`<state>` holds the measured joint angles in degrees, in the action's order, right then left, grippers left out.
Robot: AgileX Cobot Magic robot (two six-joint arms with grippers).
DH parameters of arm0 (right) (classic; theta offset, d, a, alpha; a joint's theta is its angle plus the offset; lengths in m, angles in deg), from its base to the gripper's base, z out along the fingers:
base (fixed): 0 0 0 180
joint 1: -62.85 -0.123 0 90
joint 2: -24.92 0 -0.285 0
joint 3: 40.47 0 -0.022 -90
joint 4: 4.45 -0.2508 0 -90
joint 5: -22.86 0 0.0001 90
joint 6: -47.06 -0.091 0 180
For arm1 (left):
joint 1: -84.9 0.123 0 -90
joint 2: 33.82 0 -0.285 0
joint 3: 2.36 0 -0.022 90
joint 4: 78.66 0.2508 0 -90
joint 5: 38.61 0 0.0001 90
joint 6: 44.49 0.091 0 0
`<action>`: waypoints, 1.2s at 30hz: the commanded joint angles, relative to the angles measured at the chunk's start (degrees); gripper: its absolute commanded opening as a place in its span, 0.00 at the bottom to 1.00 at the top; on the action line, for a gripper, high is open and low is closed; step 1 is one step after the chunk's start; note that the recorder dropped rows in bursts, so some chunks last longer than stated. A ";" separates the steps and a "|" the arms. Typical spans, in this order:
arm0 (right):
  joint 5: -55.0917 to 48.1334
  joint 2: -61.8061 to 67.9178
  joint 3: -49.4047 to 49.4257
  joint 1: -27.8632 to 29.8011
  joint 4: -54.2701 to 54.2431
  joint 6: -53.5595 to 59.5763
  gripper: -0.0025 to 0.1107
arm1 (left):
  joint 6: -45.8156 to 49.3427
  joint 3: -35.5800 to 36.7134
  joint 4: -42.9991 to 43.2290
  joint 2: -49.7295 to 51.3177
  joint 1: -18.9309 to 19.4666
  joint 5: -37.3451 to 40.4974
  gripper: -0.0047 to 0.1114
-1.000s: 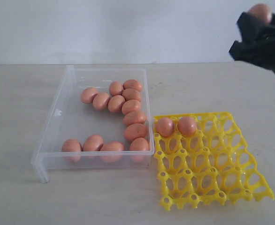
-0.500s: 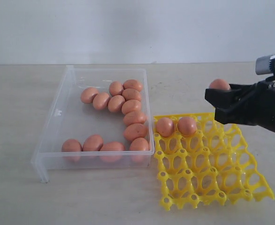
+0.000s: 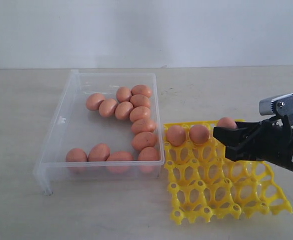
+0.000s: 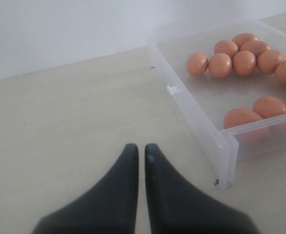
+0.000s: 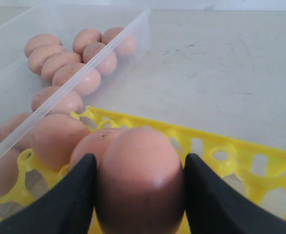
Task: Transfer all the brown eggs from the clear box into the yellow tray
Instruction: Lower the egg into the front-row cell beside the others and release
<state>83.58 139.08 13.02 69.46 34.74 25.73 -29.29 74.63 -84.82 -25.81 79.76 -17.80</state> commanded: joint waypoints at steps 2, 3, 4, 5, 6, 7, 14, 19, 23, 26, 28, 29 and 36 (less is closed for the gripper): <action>-1.10 0.15 -3.45 0.25 -0.22 0.07 0.02 | -0.61 0.23 -0.01 -0.22 0.21 -0.22 0.08; -2.00 0.15 -4.08 0.25 -0.39 -0.06 0.02 | -0.61 0.23 -0.01 -0.22 0.21 -0.22 0.08; -2.64 0.15 -4.42 0.25 -0.40 -0.06 0.02 | -0.61 0.23 -0.01 -0.22 0.21 -0.22 0.08; -2.75 0.15 -4.65 0.25 -0.40 -0.06 0.02 | -0.61 0.23 -0.01 -0.22 0.21 -0.22 0.08; -2.89 0.15 -4.96 0.25 -0.18 -0.15 0.02 | -0.61 0.23 -0.01 -0.22 0.21 -0.22 0.08; -3.18 0.15 -4.98 0.25 0.07 -0.30 0.02 | -0.61 0.23 -0.01 -0.22 0.21 -0.22 0.08; -3.58 0.15 -4.98 0.25 0.02 -0.30 0.02 | -0.61 0.23 -0.01 -0.22 0.21 -0.22 0.08; -3.45 2.77 -5.07 0.25 -0.69 -0.01 0.02 | -0.61 0.23 -0.01 -0.22 0.21 -0.22 0.08; -1.88 5.66 -5.07 0.25 0.27 -0.14 0.02 | -0.61 0.23 -0.01 -0.22 0.21 -0.22 0.08; -2.11 6.28 -5.07 0.25 0.27 -0.14 0.02 | -0.61 0.23 -0.01 -0.22 0.21 -0.22 0.08; -2.11 6.28 -5.07 0.25 0.27 -0.14 0.02 | -0.61 0.23 -0.01 -0.22 0.21 -0.22 0.08; -2.11 6.28 -5.07 0.25 0.02 -0.14 0.02 | -0.61 0.23 -0.01 -0.22 0.21 -0.22 0.08; -1.88 6.28 -5.07 0.25 -1.17 0.76 0.13 | -0.61 0.23 -0.01 -0.22 0.21 -0.22 0.08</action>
<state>81.41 145.09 7.98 69.46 34.06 25.43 -29.29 74.63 -84.82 -25.81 79.76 -17.80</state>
